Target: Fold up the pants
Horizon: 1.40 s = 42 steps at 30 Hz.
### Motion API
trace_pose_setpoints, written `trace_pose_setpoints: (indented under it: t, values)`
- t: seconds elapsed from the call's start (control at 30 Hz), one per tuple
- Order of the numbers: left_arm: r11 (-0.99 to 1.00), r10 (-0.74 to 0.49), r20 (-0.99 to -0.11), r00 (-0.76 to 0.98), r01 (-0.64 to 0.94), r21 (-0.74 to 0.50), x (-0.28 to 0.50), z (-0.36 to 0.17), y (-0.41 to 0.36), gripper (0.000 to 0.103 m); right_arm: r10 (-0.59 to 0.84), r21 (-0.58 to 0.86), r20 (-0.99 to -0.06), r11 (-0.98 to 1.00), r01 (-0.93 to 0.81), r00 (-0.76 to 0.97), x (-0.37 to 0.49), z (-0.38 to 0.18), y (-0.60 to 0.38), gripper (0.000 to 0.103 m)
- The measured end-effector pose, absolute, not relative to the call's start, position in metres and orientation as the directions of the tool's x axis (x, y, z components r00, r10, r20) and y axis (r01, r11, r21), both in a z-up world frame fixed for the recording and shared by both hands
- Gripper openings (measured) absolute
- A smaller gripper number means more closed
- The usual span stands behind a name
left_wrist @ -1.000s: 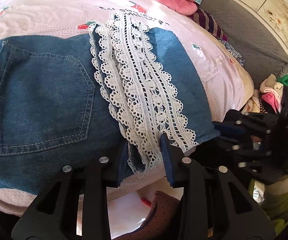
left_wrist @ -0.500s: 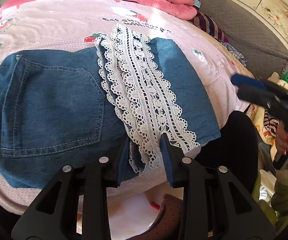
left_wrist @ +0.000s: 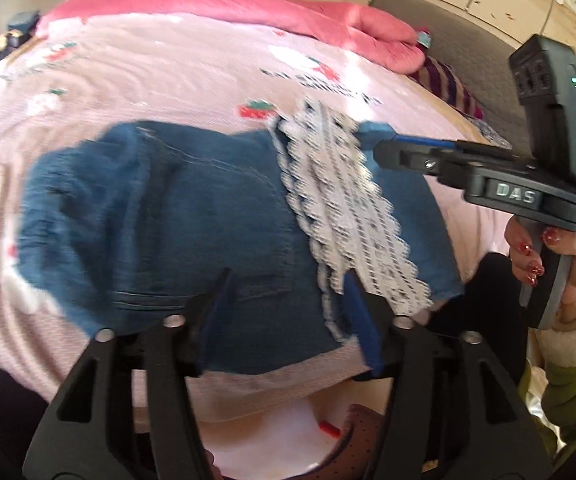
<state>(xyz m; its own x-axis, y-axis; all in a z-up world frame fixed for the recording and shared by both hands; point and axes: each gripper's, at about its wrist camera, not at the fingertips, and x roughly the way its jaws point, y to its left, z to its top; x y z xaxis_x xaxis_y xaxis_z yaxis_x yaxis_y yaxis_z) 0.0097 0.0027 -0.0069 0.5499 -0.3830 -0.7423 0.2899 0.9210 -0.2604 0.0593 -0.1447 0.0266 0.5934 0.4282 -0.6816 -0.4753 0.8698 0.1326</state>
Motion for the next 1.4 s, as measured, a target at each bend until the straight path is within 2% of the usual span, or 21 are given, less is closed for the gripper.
trace_pose_setpoints:
  t: [0.07,0.27,0.37,0.53,0.7,0.77,0.97,1.4]
  values:
    - [0.935,-0.348,-0.740,0.575,0.268,-0.232,0.010,-0.002,0.007,0.062,0.411,0.118,-0.696,0.874,-0.470,0.589,0.068,0.021,-0.137,0.042]
    - [0.959,-0.280,-0.736,0.617,0.213,-0.186,0.008,0.004,0.025,0.073,0.376,0.119,-0.754,0.884,-0.452,0.538,0.091,0.000,-0.122,0.042]
    - [0.964,-0.265,-0.733,0.626,0.198,-0.179,0.007,0.005,0.032,0.075,0.368,0.134,-0.782,0.888,-0.440,0.503,0.100,-0.018,-0.118,0.042]
    - [0.965,-0.261,-0.733,0.628,0.188,-0.183,0.010,0.005,0.035,0.078,0.382,0.153,-0.777,0.885,-0.439,0.500,0.103,-0.019,-0.118,0.044]
    - [0.967,-0.252,-0.726,0.639,0.180,-0.178,0.008,0.011,0.035,0.082,0.466,0.200,-0.713,0.851,-0.485,0.524,0.085,0.015,-0.125,0.054]
    - [0.969,-0.247,-0.722,0.646,0.176,-0.175,0.006,0.014,0.036,0.084,0.496,0.205,-0.681,0.836,-0.510,0.539,0.077,0.031,-0.125,0.061]
    - [0.974,-0.227,-0.710,0.667,0.152,-0.168,-0.001,0.021,0.042,0.091,0.532,0.180,-0.648,0.802,-0.569,0.545,0.073,0.056,-0.109,0.077]
    - [0.977,-0.183,-0.736,0.652,0.036,-0.211,-0.011,0.006,0.082,0.093,0.558,0.157,-0.676,0.748,-0.645,0.482,0.098,0.060,-0.051,0.090]
